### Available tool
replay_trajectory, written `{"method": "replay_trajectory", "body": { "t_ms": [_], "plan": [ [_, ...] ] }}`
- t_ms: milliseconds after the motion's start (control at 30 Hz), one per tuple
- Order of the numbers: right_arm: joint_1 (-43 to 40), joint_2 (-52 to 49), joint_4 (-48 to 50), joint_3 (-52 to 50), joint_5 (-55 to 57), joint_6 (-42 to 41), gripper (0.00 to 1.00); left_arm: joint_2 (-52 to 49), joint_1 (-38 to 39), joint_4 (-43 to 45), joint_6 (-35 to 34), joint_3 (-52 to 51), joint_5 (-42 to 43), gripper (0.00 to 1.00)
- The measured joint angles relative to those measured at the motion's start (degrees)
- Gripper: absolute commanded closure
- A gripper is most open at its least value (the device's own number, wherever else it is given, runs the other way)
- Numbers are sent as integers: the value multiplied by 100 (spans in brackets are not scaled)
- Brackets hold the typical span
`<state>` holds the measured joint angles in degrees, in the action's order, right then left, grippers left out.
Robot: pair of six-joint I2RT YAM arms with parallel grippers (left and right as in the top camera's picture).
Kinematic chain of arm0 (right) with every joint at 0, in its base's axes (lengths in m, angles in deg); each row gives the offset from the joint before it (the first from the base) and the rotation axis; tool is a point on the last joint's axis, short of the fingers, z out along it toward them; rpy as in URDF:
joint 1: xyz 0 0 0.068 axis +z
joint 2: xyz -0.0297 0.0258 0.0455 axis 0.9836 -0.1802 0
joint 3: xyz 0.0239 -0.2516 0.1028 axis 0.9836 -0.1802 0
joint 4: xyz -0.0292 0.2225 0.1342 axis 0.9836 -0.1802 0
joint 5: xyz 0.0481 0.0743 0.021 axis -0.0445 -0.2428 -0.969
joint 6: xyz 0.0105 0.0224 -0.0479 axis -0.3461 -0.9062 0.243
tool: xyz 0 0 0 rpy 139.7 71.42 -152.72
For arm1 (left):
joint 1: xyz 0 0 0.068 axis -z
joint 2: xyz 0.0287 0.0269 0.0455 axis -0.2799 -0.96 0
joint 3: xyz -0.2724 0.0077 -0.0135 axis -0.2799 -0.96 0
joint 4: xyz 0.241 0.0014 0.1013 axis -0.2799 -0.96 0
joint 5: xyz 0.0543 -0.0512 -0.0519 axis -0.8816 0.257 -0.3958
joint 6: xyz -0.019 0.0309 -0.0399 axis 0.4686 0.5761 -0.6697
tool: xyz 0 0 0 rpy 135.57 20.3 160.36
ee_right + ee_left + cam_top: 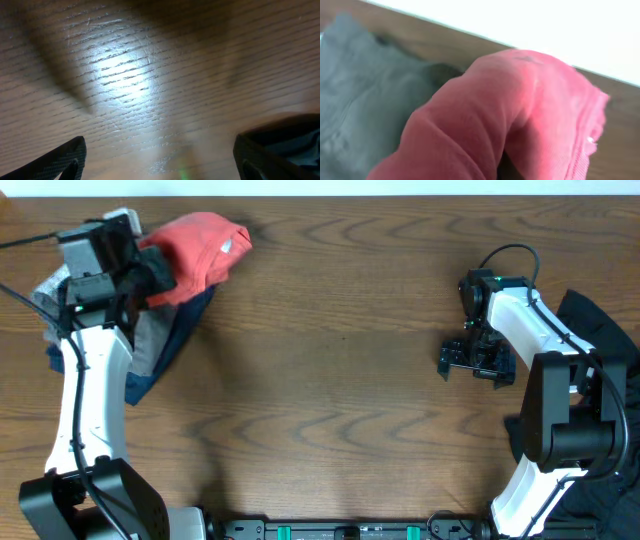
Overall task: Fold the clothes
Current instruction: 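Carry the red bundle left onto the grey-and-navy stack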
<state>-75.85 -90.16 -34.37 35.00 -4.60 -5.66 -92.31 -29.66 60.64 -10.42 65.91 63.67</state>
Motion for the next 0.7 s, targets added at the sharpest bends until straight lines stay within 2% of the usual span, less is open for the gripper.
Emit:
{"method": "replay_trajectory", "body": {
  "t_ms": [200, 467, 567, 700],
  "plan": [
    [0, 0, -2, 0, 0, 0, 8, -2, -166, 540, -186, 151, 330, 94],
    [0, 0, -2, 0, 0, 0, 8, 0, -1147, 1412, -1019, 881, 354, 94],
    [0, 0, -2, 0, -2, 0, 8, 0, -1397, 1228, -1322, 918, 323, 94],
    [0, 0, -2, -2, 0, 0, 8, -42, -1320, 146, -1635, 918, 313, 94]
  ]
}}
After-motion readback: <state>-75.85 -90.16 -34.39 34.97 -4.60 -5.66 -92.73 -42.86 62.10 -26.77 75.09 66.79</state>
